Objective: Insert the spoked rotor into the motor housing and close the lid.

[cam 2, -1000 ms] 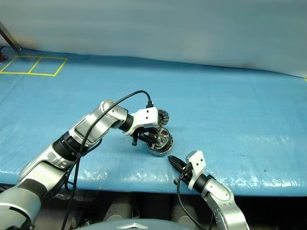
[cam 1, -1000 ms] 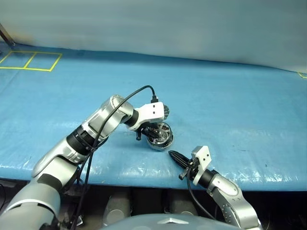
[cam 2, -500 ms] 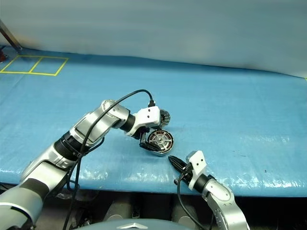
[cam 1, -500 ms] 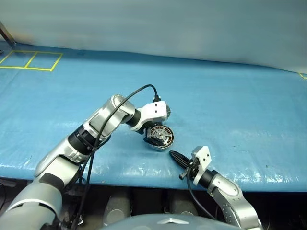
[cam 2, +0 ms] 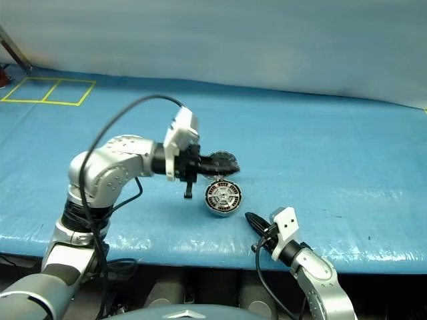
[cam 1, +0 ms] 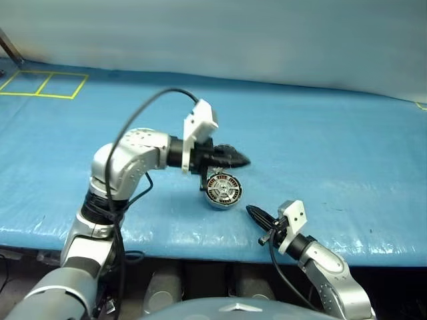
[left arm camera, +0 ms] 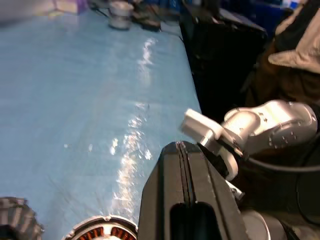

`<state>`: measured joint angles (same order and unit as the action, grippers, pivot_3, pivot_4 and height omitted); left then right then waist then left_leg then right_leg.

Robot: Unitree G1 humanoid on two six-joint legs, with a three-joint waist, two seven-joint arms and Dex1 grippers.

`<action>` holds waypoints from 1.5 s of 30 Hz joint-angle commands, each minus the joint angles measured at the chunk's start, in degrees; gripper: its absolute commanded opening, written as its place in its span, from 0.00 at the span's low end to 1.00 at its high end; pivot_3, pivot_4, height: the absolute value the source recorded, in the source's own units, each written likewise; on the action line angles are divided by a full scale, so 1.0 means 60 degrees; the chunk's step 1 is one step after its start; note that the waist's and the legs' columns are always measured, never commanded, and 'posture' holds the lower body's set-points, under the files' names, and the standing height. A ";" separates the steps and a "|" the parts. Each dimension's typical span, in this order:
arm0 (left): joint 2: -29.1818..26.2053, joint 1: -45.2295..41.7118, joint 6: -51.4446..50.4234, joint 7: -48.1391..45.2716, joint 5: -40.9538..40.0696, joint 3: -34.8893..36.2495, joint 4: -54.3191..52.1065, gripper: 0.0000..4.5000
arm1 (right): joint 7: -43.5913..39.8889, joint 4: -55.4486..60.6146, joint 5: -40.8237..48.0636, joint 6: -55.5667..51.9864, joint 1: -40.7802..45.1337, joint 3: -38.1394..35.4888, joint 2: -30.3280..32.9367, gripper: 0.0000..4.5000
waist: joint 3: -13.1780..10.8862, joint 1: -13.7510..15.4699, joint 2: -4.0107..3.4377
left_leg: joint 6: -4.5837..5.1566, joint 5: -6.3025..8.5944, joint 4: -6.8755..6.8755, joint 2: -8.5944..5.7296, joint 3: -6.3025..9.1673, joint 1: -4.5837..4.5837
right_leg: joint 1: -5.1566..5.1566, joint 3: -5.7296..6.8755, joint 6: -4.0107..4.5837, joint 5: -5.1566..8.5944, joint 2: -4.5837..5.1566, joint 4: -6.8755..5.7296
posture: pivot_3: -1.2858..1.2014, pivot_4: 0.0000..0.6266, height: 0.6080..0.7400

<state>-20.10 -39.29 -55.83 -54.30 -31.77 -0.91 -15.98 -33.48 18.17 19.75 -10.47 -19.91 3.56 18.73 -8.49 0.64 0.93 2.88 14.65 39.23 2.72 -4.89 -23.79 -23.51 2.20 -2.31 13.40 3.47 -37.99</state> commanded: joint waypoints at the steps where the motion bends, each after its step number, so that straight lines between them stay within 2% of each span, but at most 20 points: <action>1: 0.0175 0.0282 0.1155 0.1179 0.0053 0.1333 0.0320 0.01 | 0.0114 0.0626 0.0335 0.0049 0.0086 -0.0239 -0.0116 0.00 | 0.0001 -0.0028 -0.0001 | -0.0003 -0.0002 -0.0005 0.0000 -0.0001 0.0004 | 0.0001 -0.0002 0.0001 -0.0001 -0.0002 0.0000 | 0.52 0.24 1.00; 3: 0.0229 0.0480 0.2103 0.1494 0.0335 0.1646 0.0901 0.01 | 0.0136 0.0666 0.0366 0.0039 0.0174 -0.0191 -0.0175 0.00 | 0.0001 -0.0008 -0.0001 | -0.0006 -0.0003 -0.0005 0.0000 0.0002 0.0005 | 0.0006 0.0001 0.0019 -0.0012 -0.0003 -0.0001 | 0.52 0.24 1.00; 4: 0.0220 0.0609 0.3130 0.1364 0.0653 0.1625 0.1362 0.01 | 0.0109 0.0667 0.0377 0.0030 0.0219 -0.0131 -0.0191 0.00 | 0.0001 0.0009 -0.0001 | -0.0006 -0.0003 -0.0005 -0.0002 0.0001 0.0008 | 0.0007 0.0001 0.0019 -0.0013 -0.0002 0.0000 | 0.52 0.24 1.00; 6: -0.0135 0.0578 0.4070 0.1085 0.1257 0.1258 0.2588 0.01 | 0.0051 0.0662 0.0376 0.0019 0.0279 -0.0007 -0.0226 0.00 | 0.0002 0.0039 0.0003 | -0.0005 -0.0003 -0.0004 -0.0013 -0.0003 0.0008 | 0.0010 0.0002 0.0020 -0.0016 -0.0002 0.0002 | 0.52 0.24 1.00; 14: -0.0385 -0.0785 0.4492 -0.1200 0.1594 0.0231 0.7291 0.01 | 0.0117 0.0568 0.0184 0.0376 -0.0165 0.0259 -0.0431 0.00 | 0.0001 0.0060 0.0010 | 0.0008 0.0000 -0.0003 -0.0024 -0.0003 -0.0011 | 0.0003 0.0010 0.0026 -0.0028 -0.0001 0.0019 | 0.52 0.24 1.00; 17: -0.0209 -0.1333 0.4281 -0.2106 0.1575 -0.0096 0.8486 0.01 | 0.0260 0.0620 0.0104 0.0512 -0.0522 0.0281 -0.0577 0.00 | 0.0001 0.0030 0.0011 | 0.0012 0.0003 -0.0004 -0.0031 -0.0005 -0.0023 | -0.0008 0.0011 0.0022 -0.0030 -0.0002 0.0021 | 0.52 0.24 1.00; 22: 0.0408 -0.2237 0.4268 -0.2499 0.1694 -0.0082 1.0064 0.01 | 0.0455 0.0702 -0.0016 0.0698 -0.0944 0.0394 -0.0727 0.00 | -0.0001 0.0009 0.0013 | 0.0013 0.0004 -0.0002 -0.0029 -0.0007 -0.0024 | -0.0010 0.0012 0.0000 -0.0015 -0.0004 0.0021 | 0.52 0.24 1.00; 28: 0.0773 -0.2425 0.3552 -0.3777 0.1682 -0.0540 0.9944 0.01 | 0.0737 0.0762 -0.0142 0.0831 -0.1212 0.0385 -0.0854 0.00 | -0.0001 -0.0049 0.0013 | 0.0013 0.0004 -0.0001 -0.0021 -0.0008 -0.0023 | -0.0014 0.0007 0.0005 -0.0016 -0.0005 0.0019 | 0.52 0.24 1.00; 34: 0.0702 -0.1453 0.2444 -0.4229 0.1528 -0.1258 0.8310 0.01 | 0.0804 0.0673 -0.0136 0.0834 -0.1153 0.0351 -0.0849 0.00 | -0.0001 -0.0097 0.0013 | 0.0016 0.0007 -0.0005 -0.0009 -0.0003 -0.0028 | -0.0019 0.0003 0.0030 -0.0025 0.0001 0.0019 | 0.52 0.24 1.00; 39: 0.0588 -0.0690 0.1816 -0.4070 0.1486 -0.1576 0.7070 0.01 | 0.0784 0.0579 -0.0136 0.0753 -0.0883 0.0350 -0.0796 0.00 | -0.0001 -0.0115 0.0012 | 0.0015 0.0005 -0.0001 -0.0005 -0.0002 -0.0027 | -0.0019 0.0003 0.0029 -0.0023 0.0005 0.0013 | 0.52 0.24 1.00; 45: 0.0560 -0.0092 0.1633 -0.3600 0.1618 -0.1785 0.6466 0.01 | 0.0765 0.0542 -0.0153 0.0716 -0.0763 0.0390 -0.0765 0.00 | -0.0001 -0.0105 0.0012 | 0.0015 0.0005 -0.0002 -0.0006 0.0003 -0.0027 | -0.0018 0.0003 0.0033 -0.0024 0.0006 0.0012 | 0.52 0.24 1.00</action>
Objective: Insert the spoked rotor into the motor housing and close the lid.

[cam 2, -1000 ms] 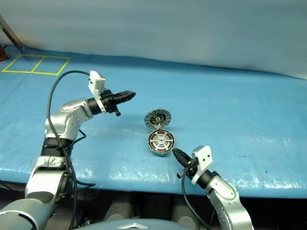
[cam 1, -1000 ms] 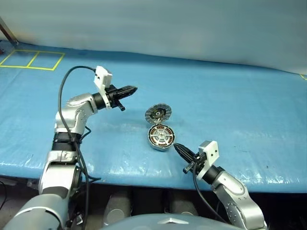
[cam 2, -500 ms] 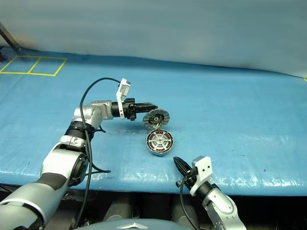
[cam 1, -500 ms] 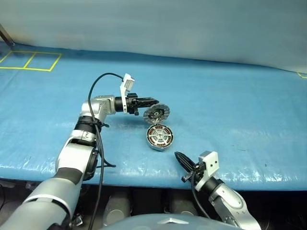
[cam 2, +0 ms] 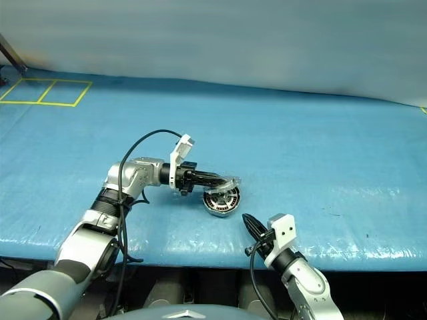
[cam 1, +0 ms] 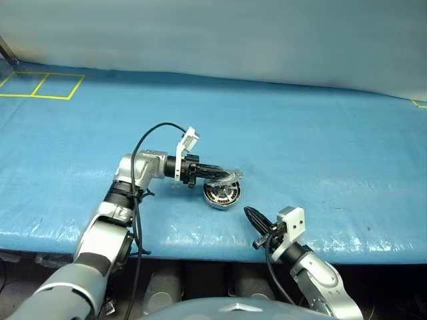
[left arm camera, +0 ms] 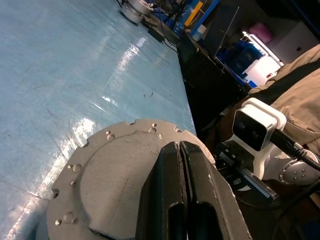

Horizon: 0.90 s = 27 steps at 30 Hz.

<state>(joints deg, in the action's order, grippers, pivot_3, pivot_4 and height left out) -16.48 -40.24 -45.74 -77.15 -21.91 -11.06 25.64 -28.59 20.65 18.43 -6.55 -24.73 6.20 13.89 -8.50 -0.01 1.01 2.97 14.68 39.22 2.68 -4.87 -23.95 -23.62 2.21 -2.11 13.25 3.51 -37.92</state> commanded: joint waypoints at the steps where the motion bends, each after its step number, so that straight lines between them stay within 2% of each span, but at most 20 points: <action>1: -0.0072 0.0118 -0.0081 0.0272 0.0022 -0.0179 -0.0523 0.01 | -0.0047 0.0132 0.0069 0.0057 0.0039 -0.0046 0.0040 0.00 | 0.0000 0.0008 0.0000 | 0.0000 0.0000 0.0000 -0.0001 0.0000 -0.0001 | 0.0000 -0.0001 0.0000 0.0000 0.0000 0.0000 | 0.52 0.24 1.00; 12: -0.0450 0.0273 0.0140 0.0729 0.0862 -0.1305 -0.0555 0.01 | 0.0275 0.0280 0.0164 -0.0121 -0.0058 -0.0146 -0.0153 0.00 | 0.0004 0.0047 0.0000 | 0.0001 0.0001 0.0000 -0.0002 0.0001 0.0008 | 0.0009 0.0001 0.0000 0.0001 0.0004 0.0002 | 0.52 0.24 1.00; 19: -0.0739 0.0926 -0.0357 0.0559 -0.0928 0.0322 -0.2577 0.01 | 0.1764 0.2114 0.1676 -0.2180 0.0443 -0.1142 -0.0520 0.00 | 0.0000 -0.0061 -0.0007 | -0.0003 -0.0001 0.0000 0.0009 -0.0003 -0.0008 | -0.0016 -0.0005 0.0011 -0.0004 0.0010 -0.0006 | 0.52 0.24 1.00; 22: -0.0913 0.1599 -0.0463 0.1045 -0.1560 0.1083 -0.3950 0.01 | 0.1864 0.2705 0.1931 -0.2702 0.0876 -0.1396 -0.0169 0.00 | 0.0002 -0.0064 -0.0008 | -0.0005 -0.0002 -0.0001 0.0010 0.0008 -0.0012 | -0.0013 -0.0003 0.0014 -0.0004 0.0016 -0.0004 | 0.52 0.24 1.00; 25: -0.1178 0.2356 -0.0107 0.1589 -0.1588 0.1370 -0.5017 0.01 | 0.2130 0.2917 0.1588 -0.3616 0.1457 -0.1289 0.0463 0.00 | 0.0003 -0.0101 -0.0011 | -0.0005 -0.0002 -0.0009 0.0007 0.0006 -0.0001 | -0.0003 -0.0004 0.0017 -0.0002 0.0016 -0.0002 | 0.52 0.24 1.00; 27: -0.1310 0.3215 0.0800 0.2020 -0.1193 0.1401 -0.5818 0.00 | 0.2252 0.3016 0.1268 -0.4265 0.2050 -0.0966 0.0940 0.09 | 0.0003 -0.0109 -0.0012 | -0.0006 -0.0003 -0.0010 0.0003 0.0006 0.0003 | 0.0001 -0.0001 0.0017 -0.0002 0.0015 -0.0002 | 0.52 0.24 1.00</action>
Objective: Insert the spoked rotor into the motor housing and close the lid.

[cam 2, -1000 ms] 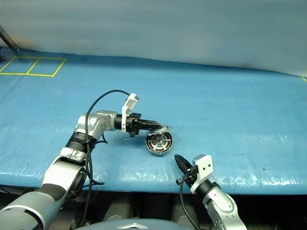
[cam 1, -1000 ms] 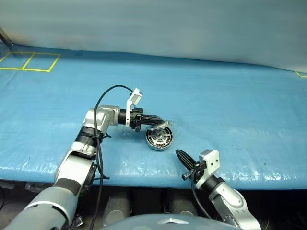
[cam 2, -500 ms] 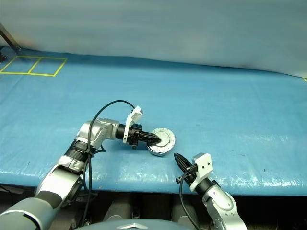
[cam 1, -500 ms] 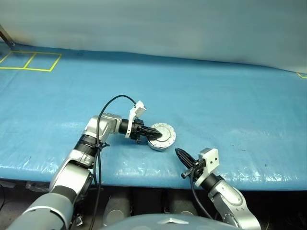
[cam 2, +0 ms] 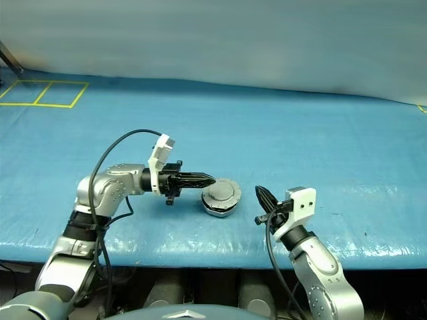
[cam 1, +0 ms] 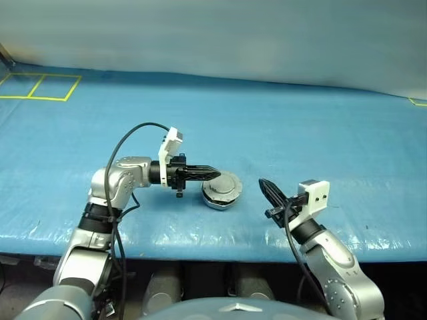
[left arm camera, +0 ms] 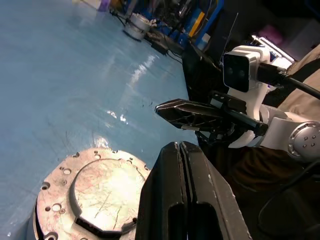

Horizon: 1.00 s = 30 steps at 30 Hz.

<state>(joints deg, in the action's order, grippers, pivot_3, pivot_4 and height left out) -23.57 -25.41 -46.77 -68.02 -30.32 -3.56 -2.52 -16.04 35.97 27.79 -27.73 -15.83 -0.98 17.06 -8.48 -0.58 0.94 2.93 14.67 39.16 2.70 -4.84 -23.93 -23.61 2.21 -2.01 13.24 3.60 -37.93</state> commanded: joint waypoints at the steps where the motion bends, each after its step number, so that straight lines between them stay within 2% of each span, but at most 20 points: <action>1: -0.0126 0.1150 0.1331 0.0802 0.0365 0.0186 -0.1458 0.00 | 0.0132 0.0489 -0.0431 -0.0977 0.0842 0.0417 0.0630 0.12 | -0.0001 -0.0007 -0.0003 | 0.0000 0.0000 -0.0002 0.0000 -0.0007 0.0004 | -0.0001 -0.0002 0.0001 0.0000 -0.0001 0.0001 | 0.52 0.24 1.00; 5: 0.0541 0.2723 0.2806 0.2360 0.0737 0.0597 -0.2418 0.00 | -0.0099 0.0344 -0.0612 -0.1680 0.1900 0.0926 0.1135 0.41 | -0.0001 0.0046 0.0001 | 0.0000 -0.0001 0.0001 -0.0001 -0.0005 0.0005 | 0.0002 -0.0001 0.0000 -0.0001 0.0006 0.0001 | 0.52 0.24 1.00; 9: 0.0811 0.4186 0.4890 0.3351 0.1956 0.0234 -0.2953 0.00 | -0.0792 -0.0115 -0.0539 -0.2075 0.2920 0.1254 0.1555 0.71 | 0.0000 0.0078 -0.0001 | 0.0002 0.0001 -0.0003 -0.0003 -0.0009 0.0006 | 0.0001 0.0000 0.0002 -0.0002 0.0008 0.0008 | 0.52 0.24 1.00; 13: 0.1421 0.5334 0.6646 0.4127 0.2421 0.0179 -0.3017 0.00 | -0.1605 -0.0941 -0.0565 -0.2256 0.4049 0.1592 0.1879 0.99 | -0.0001 0.0126 0.0000 | 0.0010 0.0006 -0.0002 -0.0005 -0.0015 0.0004 | -0.0002 0.0005 0.0002 -0.0003 0.0019 0.0017 | 0.52 0.24 1.00; 20: 0.1714 0.6546 0.7660 0.4653 0.2431 -0.0017 -0.2796 0.00 | -0.2692 -0.2240 -0.1200 -0.1922 0.5094 0.2352 0.2203 0.99 | -0.0001 0.0131 -0.0001 | 0.0017 0.0011 -0.0006 -0.0004 -0.0020 -0.0001 | -0.0013 0.0017 0.0005 -0.0001 0.0025 0.0021 | 0.52 0.24 1.00; 30: 0.1519 0.6859 0.7642 0.4705 0.2364 -0.0298 -0.2570 0.00 | -0.3596 -0.2352 -0.1697 -0.1735 0.5085 0.2999 0.2343 0.99 | -0.0002 0.0126 -0.0001 | 0.0022 0.0015 -0.0003 -0.0003 -0.0020 -0.0003 | -0.0032 0.0028 0.0003 0.0000 0.0028 0.0025 | 0.52 0.24 1.00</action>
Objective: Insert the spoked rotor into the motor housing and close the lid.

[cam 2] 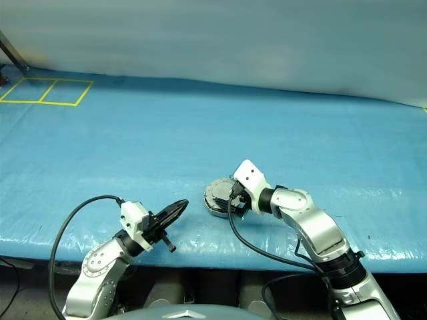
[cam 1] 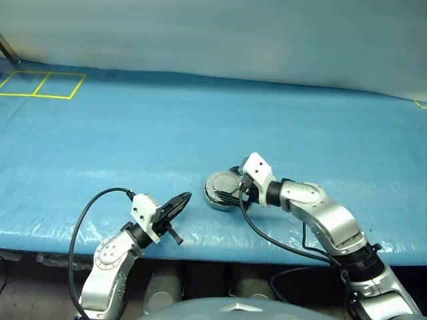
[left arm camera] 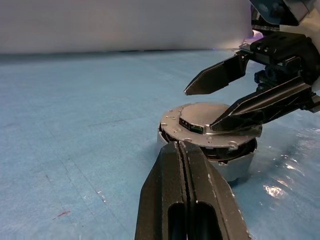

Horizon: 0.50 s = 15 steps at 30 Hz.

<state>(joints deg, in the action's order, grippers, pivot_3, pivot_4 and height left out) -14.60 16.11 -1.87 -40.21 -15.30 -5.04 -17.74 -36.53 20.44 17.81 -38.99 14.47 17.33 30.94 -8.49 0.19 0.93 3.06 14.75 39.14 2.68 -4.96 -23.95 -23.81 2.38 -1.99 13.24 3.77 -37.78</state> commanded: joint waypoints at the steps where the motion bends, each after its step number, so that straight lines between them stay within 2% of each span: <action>1: 0.0009 -0.0077 0.0159 0.0087 -0.0137 -0.0071 -0.0025 0.00 | -0.0216 0.0238 -0.0056 0.0133 0.0017 -0.0035 0.0036 0.99 | 0.0000 -0.0003 0.0000 | 0.0000 0.0000 0.0000 0.0000 0.0000 0.0002 | -0.0005 0.0001 0.0000 0.0000 0.0001 0.0000 | 0.52 0.24 1.00; 6: 0.0076 -0.0249 0.0127 0.0160 -0.0173 -0.0183 0.0039 0.00 | -0.0133 0.0081 -0.0167 0.0108 -0.0124 -0.0055 -0.0186 0.99 | 0.0000 0.0000 0.0000 | 0.0000 0.0001 -0.0001 0.0000 0.0001 0.0000 | -0.0003 0.0003 0.0000 0.0000 0.0002 0.0002 | 0.52 0.24 1.00; 9: 0.0031 -0.0319 0.0166 0.0218 -0.0068 -0.0260 0.0050 0.00 | 0.0009 -0.0054 -0.0181 0.0095 -0.0193 -0.0162 -0.0434 0.87 | 0.0000 -0.0004 0.0000 | 0.0000 0.0001 -0.0003 0.0000 -0.0001 -0.0003 | 0.0005 0.0002 0.0000 0.0000 0.0001 0.0001 | 0.52 0.24 1.00; 11: 0.0014 -0.0356 0.0144 0.0265 -0.0055 -0.0306 0.0051 0.00 | 0.0054 -0.0007 -0.0098 0.0026 -0.0255 -0.0240 -0.0610 0.72 | 0.0000 -0.0005 0.0000 | -0.0001 0.0001 -0.0003 0.0000 -0.0001 -0.0003 | 0.0005 0.0003 0.0000 0.0000 0.0001 0.0001 | 0.52 0.24 1.00; 12: 0.0005 -0.0368 0.0140 0.0281 -0.0052 -0.0323 0.0054 0.00 | 0.0065 0.0038 -0.0081 0.0000 -0.0277 -0.0252 -0.0658 0.67 | 0.0000 -0.0010 0.0000 | -0.0001 0.0001 -0.0003 0.0001 -0.0001 -0.0002 | 0.0004 0.0002 0.0000 0.0000 0.0001 0.0001 | 0.52 0.24 1.00; 15: -0.0012 -0.0395 0.0128 0.0328 -0.0032 -0.0358 0.0054 0.00 | 0.0139 0.0275 -0.0003 -0.0088 -0.0357 -0.0319 -0.0852 0.67 | 0.0000 -0.0030 -0.0001 | -0.0001 0.0001 -0.0003 0.0003 -0.0001 -0.0001 | 0.0000 0.0003 0.0000 0.0000 0.0000 0.0001 | 0.52 0.24 1.00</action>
<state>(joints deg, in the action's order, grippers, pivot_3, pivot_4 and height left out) -14.73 14.20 -1.88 -38.58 -15.28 -6.70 -16.90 -35.87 19.56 16.51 -39.45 12.40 16.64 26.49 -8.49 0.01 0.93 3.06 14.76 39.12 2.70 -4.97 -23.96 -23.82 2.40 -1.99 13.25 3.77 -37.77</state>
